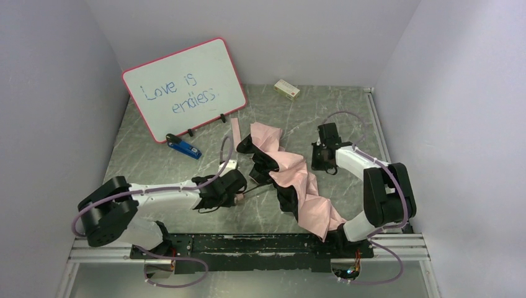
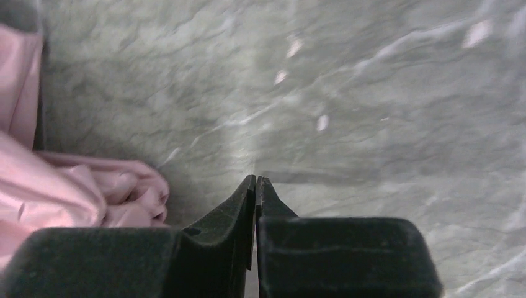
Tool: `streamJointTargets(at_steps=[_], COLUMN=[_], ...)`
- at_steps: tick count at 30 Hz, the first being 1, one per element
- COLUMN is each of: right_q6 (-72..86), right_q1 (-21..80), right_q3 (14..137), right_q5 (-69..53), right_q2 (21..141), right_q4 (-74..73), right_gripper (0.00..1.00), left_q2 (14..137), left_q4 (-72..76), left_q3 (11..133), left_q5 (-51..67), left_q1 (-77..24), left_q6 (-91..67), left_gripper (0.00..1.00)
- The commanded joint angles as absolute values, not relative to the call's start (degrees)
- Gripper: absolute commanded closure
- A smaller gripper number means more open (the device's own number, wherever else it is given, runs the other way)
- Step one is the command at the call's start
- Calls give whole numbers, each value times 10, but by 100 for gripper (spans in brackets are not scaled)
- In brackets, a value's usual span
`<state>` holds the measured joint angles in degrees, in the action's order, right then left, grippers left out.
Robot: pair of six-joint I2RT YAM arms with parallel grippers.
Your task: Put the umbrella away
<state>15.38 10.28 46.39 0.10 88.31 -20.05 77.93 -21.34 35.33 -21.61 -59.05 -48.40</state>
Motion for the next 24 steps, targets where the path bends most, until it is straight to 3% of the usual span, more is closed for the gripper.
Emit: streamJointTargets(at_steps=[1, 7, 14, 24], right_q6=[161, 246, 265, 282], right_q1=[165, 330, 337, 338], right_q3=[453, 446, 427, 400], right_q5=[-32, -51, 10, -30], right_q2=[874, 858, 816, 771], right_q4=[-222, -197, -203, -207], right_gripper=[94, 95, 96, 79], left_q2=[830, 915, 903, 892], left_q4=[-138, -92, -114, -106], left_q3=[395, 484, 474, 489], left_q5=[-206, -165, -188, -144], left_q1=[-570, -568, -560, -518], left_q6=[-440, -381, -376, -299], left_gripper=[95, 95, 95, 95])
